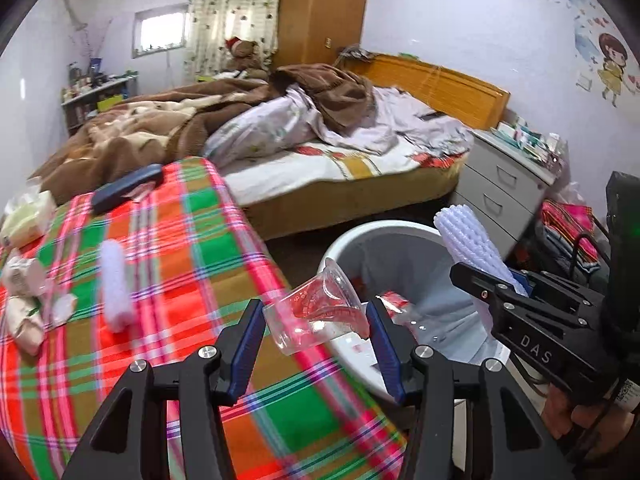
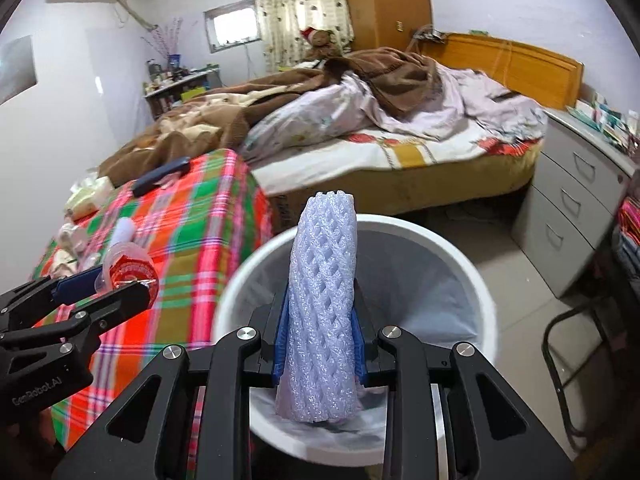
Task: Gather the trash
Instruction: 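Carry the cup and the foam net over the white bin with both tools, then open both tools to drop the cup and foam net into the bin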
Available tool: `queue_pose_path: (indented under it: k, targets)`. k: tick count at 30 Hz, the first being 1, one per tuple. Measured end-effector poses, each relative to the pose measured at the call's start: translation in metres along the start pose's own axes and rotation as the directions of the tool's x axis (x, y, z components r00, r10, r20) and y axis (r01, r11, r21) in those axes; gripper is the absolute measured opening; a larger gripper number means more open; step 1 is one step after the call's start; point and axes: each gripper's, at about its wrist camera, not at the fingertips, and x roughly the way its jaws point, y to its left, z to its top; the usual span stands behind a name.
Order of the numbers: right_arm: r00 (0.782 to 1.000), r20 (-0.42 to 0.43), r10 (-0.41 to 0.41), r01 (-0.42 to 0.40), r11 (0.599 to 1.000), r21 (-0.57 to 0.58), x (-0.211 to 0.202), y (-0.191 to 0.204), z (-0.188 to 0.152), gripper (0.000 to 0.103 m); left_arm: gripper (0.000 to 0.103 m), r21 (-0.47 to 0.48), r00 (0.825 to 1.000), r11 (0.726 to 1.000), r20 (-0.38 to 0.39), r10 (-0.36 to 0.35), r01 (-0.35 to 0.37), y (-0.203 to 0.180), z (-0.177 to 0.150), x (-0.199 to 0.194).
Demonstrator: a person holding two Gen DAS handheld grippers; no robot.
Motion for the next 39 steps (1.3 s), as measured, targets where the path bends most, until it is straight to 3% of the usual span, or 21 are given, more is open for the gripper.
queue_pose_path:
  k: [16,18,19,21,23,39]
  targets:
    - [0.995,-0.096,-0.031,0.035,0.999,0.039,0.020,-0.041,-0.011,0.027,0.052,0.061,0.995,0.997,-0.089,-0.046,0.052,-0.046,0.003,0.055]
    - [0.995,-0.099,-0.032,0.035,0.999,0.038,0.020,-0.043,-0.011,0.028,0.054,0.059,0.995,0.997,-0.088,-0.042,0.047,-0.046,0.003,0.055]
    - [0.995,-0.100,-0.032,0.036,0.999,0.036,0.020,-0.044,-0.011,0.030,0.061,0.054,0.995,0.997,-0.086,-0.045,0.050,-0.046,0.004,0.054]
    - [0.995,-0.100,-0.031,0.035,0.999,0.037,0.020,-0.045,-0.011,0.039,0.065,0.053,0.995,0.997,-0.081,-0.056,0.061,-0.046,0.003,0.052]
    - [0.995,-0.092,-0.036,0.039,0.998,0.038,0.019,-0.045,-0.012,0.057,0.065,0.056,0.996,0.997,-0.076,-0.053,0.057,-0.046,0.003,0.050]
    - [0.999,-0.046,-0.027,0.029,0.999,0.033,0.002,-0.034,-0.009,0.057,0.065,0.014,1.000,1.000,-0.026,-0.001,0.001,-0.023,-0.001,0.015]
